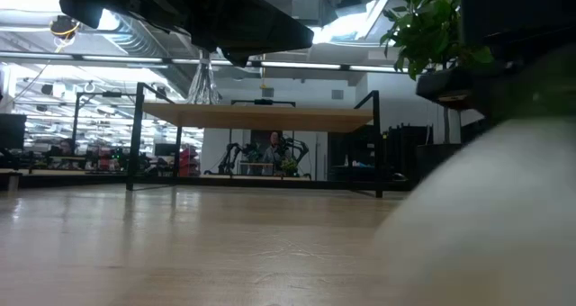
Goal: Pick and place flowers into a vace then onto a shelf
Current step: Move the pink vase to the middle of the table
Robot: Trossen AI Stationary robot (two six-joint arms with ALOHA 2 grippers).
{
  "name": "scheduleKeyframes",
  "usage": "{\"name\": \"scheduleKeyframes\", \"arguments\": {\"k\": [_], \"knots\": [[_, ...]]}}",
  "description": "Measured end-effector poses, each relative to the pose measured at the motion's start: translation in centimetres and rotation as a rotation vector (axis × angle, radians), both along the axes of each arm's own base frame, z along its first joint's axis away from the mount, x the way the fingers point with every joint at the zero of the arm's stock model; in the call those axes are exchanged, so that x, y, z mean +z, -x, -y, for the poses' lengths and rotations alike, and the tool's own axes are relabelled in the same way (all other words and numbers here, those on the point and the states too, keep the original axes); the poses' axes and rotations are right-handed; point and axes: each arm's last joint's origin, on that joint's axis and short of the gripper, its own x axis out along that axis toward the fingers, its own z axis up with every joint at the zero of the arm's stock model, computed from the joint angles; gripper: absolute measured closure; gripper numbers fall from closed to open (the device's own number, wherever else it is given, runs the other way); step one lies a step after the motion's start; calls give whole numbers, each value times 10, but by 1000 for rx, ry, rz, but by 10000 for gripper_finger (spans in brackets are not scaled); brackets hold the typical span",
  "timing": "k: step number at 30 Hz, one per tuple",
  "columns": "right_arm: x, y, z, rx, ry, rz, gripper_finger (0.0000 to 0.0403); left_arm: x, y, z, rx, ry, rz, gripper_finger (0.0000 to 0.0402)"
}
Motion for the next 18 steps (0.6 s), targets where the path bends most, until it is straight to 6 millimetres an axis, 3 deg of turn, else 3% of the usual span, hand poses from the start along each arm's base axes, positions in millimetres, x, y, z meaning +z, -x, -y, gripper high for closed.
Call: {"name": "scheduleKeyframes", "arguments": {"k": [18], "knots": [[3,-31,28,8,-10,126,299,0,0,0,0,0,0,399]]}}
